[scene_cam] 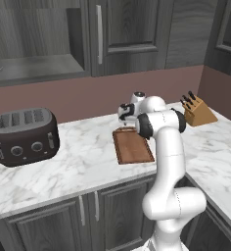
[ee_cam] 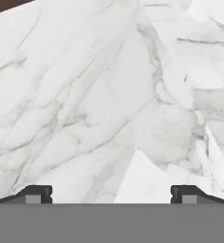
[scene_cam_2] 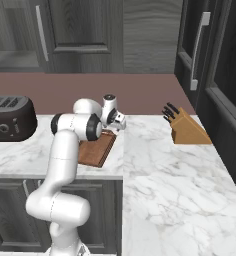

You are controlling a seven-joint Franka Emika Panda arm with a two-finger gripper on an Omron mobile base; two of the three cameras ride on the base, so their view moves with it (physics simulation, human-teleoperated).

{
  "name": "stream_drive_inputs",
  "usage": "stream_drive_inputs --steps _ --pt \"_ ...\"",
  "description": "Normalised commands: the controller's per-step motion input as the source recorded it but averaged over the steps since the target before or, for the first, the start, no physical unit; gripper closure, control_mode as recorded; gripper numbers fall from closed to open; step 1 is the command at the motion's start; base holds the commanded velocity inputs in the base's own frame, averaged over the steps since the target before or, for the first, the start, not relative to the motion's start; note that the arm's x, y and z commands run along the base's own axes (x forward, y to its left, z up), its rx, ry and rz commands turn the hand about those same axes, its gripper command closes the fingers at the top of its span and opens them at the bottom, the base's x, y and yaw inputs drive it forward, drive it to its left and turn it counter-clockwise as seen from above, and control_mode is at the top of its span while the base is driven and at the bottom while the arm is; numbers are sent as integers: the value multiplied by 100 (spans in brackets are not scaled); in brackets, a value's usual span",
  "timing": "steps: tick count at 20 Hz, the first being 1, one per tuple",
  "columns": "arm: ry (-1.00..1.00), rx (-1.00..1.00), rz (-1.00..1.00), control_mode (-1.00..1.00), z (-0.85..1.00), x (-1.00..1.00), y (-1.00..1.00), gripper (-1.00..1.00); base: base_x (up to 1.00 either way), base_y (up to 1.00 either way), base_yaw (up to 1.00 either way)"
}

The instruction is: Move the cutting board and knife to the sink. Then move spray from the cabinet to the counter.

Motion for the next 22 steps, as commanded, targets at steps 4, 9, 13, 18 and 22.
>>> stream_drive_inputs --steps 4,9,13,18,22 --pt "15 0 1 -100 -58 -70 0 -100 0 0 0" --pt "9 0 0 -100 -46 -99 0 -100 0 0 0" --pt "6 0 0 -100 -37 -100 0 -100 0 0 0" --pt "0 0 0 -100 -19 -85 0 -100 0 0 0" --pt "0 0 0 -100 -3 -39 0 -100 0 0 0"
